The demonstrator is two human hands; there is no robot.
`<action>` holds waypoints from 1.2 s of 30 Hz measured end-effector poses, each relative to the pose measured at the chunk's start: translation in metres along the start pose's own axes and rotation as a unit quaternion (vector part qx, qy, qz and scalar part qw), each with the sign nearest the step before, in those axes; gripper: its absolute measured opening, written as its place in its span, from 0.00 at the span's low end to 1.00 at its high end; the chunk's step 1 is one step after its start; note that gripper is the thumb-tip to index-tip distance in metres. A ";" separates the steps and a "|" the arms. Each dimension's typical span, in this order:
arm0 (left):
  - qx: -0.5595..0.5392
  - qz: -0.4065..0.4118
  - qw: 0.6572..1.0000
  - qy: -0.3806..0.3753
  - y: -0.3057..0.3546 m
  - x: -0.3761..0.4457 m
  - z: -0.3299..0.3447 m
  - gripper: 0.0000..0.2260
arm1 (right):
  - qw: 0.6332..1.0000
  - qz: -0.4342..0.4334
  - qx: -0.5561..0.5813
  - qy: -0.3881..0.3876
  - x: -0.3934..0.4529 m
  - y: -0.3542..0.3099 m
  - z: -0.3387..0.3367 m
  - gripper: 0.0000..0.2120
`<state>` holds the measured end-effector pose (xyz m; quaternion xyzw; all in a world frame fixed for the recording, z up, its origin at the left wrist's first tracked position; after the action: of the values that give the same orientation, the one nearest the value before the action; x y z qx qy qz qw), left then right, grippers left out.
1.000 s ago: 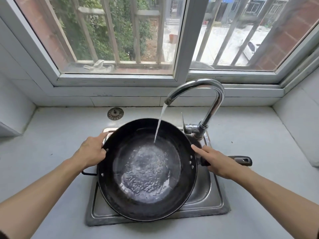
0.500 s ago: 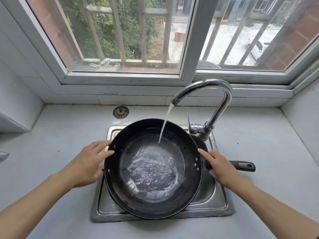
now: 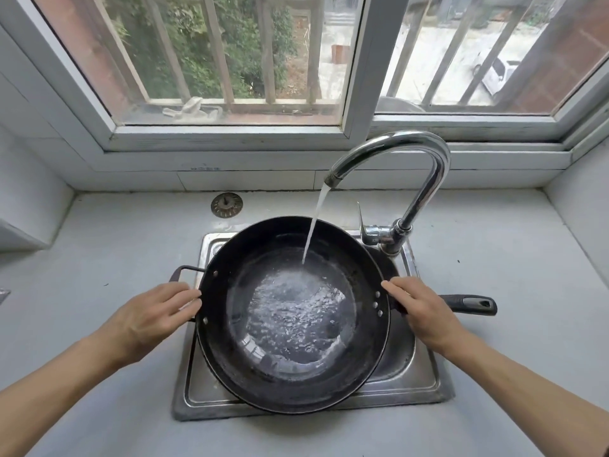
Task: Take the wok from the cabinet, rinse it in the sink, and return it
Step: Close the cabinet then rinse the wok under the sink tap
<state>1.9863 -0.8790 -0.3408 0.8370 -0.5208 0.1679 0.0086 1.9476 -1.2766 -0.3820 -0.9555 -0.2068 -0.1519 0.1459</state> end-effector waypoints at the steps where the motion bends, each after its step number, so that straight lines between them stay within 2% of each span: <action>1: 0.002 0.006 1.000 0.008 0.001 -0.001 -0.002 0.17 | 1.000 0.008 0.000 -0.001 -0.001 0.003 0.000 0.24; 3: 0.004 0.005 1.000 0.023 0.000 -0.003 -0.005 0.15 | 1.000 0.026 -0.010 0.005 -0.001 0.009 -0.005 0.28; 6: 0.012 0.009 0.999 0.032 -0.001 0.001 -0.013 0.15 | 0.999 0.009 -0.029 0.011 0.002 0.008 -0.019 0.21; 10: 0.026 0.011 0.999 0.045 -0.001 0.015 -0.033 0.14 | 0.998 -0.014 -0.059 0.020 0.011 0.008 -0.041 0.19; 16: 0.010 -0.046 0.996 0.078 -0.023 0.017 -0.050 0.08 | 0.998 -0.022 -0.056 0.034 0.023 0.006 -0.071 0.13; 20: 0.017 -0.052 0.994 0.091 -0.030 0.022 -0.059 0.03 | 0.998 -0.036 -0.038 0.016 0.025 0.002 -0.079 0.19; 23: 0.020 -0.076 0.992 0.100 -0.033 0.020 -0.058 0.03 | 0.999 -0.036 -0.030 0.004 0.023 0.001 -0.079 0.17; 26: -0.001 -0.111 0.987 0.112 -0.039 0.020 -0.060 0.05 | 0.999 -0.032 -0.038 0.004 0.022 0.000 -0.079 0.19; 32: -0.072 -0.214 0.971 0.081 -0.055 0.012 -0.053 0.19 | 0.999 -0.020 -0.032 -0.004 0.015 0.001 -0.077 0.32; 36: -0.106 -0.244 0.962 0.069 -0.062 0.008 -0.048 0.23 | 0.999 -0.026 -0.008 0.017 0.015 0.000 -0.083 0.29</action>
<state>2.0304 -0.8485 -0.2830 0.9192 -0.3141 0.1618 0.1735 1.9416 -1.3000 -0.3017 -0.9481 -0.2277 -0.1738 0.1378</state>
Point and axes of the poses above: each hand's wrist, its own x-axis towards the middle knuckle, its own z-axis out of the palm, y = z × x, the point moved 9 cm from there along x, towards the middle knuckle, and after that the axes turned 5 degrees about y, right-handed, at the moved point
